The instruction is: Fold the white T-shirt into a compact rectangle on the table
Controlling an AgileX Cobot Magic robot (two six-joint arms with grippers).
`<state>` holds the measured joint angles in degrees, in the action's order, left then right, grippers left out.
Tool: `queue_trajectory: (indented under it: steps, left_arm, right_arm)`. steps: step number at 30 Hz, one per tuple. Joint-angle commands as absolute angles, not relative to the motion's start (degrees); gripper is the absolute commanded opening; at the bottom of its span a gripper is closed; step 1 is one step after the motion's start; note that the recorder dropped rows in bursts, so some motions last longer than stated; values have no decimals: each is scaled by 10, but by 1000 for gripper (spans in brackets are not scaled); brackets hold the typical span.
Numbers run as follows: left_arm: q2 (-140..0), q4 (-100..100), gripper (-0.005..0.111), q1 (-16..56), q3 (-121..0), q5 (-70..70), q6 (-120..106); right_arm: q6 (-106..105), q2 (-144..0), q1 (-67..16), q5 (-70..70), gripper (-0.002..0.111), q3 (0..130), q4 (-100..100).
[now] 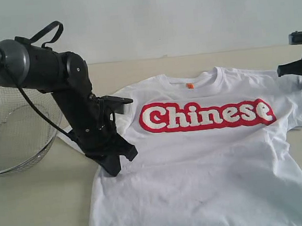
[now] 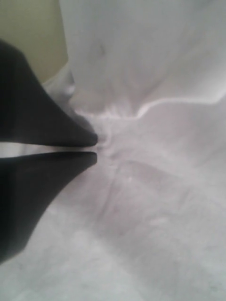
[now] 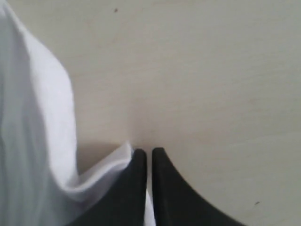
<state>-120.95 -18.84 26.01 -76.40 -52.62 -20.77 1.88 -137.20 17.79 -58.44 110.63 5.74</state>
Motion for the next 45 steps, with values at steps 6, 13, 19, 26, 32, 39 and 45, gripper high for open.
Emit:
queue_trajectory:
  steps: [6,13,19,26,32,39,45]
  left_arm:
    - [-1206,-190,5,258,-767,-534,-204]
    - [-1206,-190,5,258,-776,-519,-205]
    - [-1175,-201,5,258,-833,-522,-210]
    - [-1213,-180,5,238,-940,-482,-219]
    - [-1299,-171,5,218,-1060,-535,-219]
    - [-1361,-138,5,211,-1131,-558,-199]
    - [-1390,-85,5,211,-1160,-576,-171]
  right_arm:
    - [7,-1331,183,-669,0,1167,-33]
    - [-60,-1291,173,-700,0,1166,-183]
    - [-92,-1296,86,-700,0,1166,-225]
    - [-139,-1266,62,-700,0,1081,-302]
    - [-211,-1169,62,-596,0,876,-356]
    - [-248,-1071,62,-501,0,719,-361]
    - [-266,-1027,55,-498,0,686,-383]
